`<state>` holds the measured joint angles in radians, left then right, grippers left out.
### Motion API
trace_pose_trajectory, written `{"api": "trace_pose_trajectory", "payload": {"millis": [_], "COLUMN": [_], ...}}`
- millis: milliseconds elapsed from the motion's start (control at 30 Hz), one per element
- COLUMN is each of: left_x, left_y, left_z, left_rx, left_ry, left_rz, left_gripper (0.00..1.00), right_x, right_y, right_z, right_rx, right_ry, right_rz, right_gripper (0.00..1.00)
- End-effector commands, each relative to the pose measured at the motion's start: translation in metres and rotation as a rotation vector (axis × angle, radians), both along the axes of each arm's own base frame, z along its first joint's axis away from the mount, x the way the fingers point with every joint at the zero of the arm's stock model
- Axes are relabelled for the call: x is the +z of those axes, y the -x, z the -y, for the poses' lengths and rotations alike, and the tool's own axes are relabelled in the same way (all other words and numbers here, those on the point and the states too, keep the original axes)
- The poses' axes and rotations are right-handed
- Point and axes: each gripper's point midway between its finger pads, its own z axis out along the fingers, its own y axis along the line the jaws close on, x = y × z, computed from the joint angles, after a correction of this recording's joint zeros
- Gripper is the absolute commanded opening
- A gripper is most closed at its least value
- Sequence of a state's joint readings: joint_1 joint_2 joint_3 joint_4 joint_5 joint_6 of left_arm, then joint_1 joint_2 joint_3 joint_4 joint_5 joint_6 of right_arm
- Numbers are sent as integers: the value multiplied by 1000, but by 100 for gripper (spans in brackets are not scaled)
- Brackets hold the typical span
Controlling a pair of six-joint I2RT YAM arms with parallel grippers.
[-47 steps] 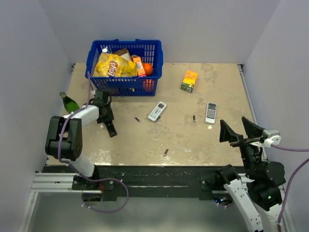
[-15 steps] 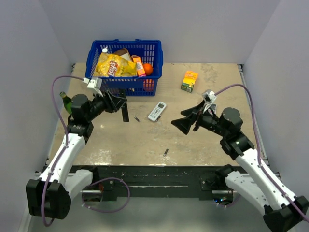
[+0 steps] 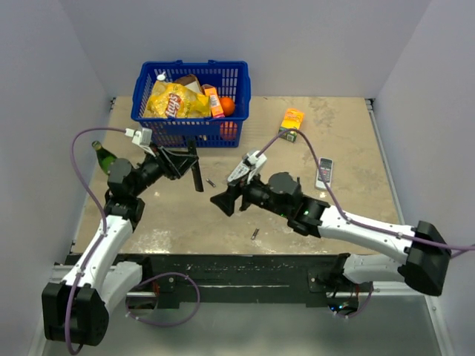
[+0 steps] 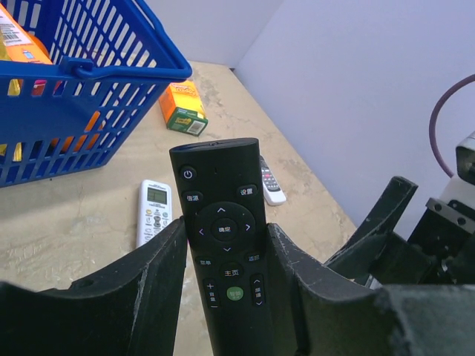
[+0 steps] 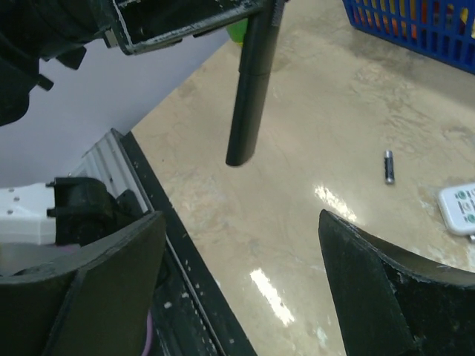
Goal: Load the batteries into the remote control
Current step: Turn over the remote control.
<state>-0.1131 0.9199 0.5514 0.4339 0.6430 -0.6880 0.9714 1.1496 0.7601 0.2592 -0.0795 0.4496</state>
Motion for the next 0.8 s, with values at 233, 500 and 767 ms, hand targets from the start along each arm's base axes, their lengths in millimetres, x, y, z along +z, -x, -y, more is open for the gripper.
{"api": "trace_pose_trajectory", "payload": {"millis": [233, 500, 767], "left_x": [20, 20, 46], "left_y": [0, 2, 29], "left_z": [-18, -16, 7], "left_rx": [108, 89, -91], "left_ry": [-75, -86, 1], "left_rz": [73, 76, 208], "left_gripper": [11, 11, 11], "right_x": [46, 23, 34], "right_y": [-13, -12, 2], "right_z": [-75, -81, -67], "right_rx": [-235, -263, 67], "right_ry": [-19, 43, -77], "right_rz": [172, 183, 141], "right_gripper": [74, 72, 88]}}
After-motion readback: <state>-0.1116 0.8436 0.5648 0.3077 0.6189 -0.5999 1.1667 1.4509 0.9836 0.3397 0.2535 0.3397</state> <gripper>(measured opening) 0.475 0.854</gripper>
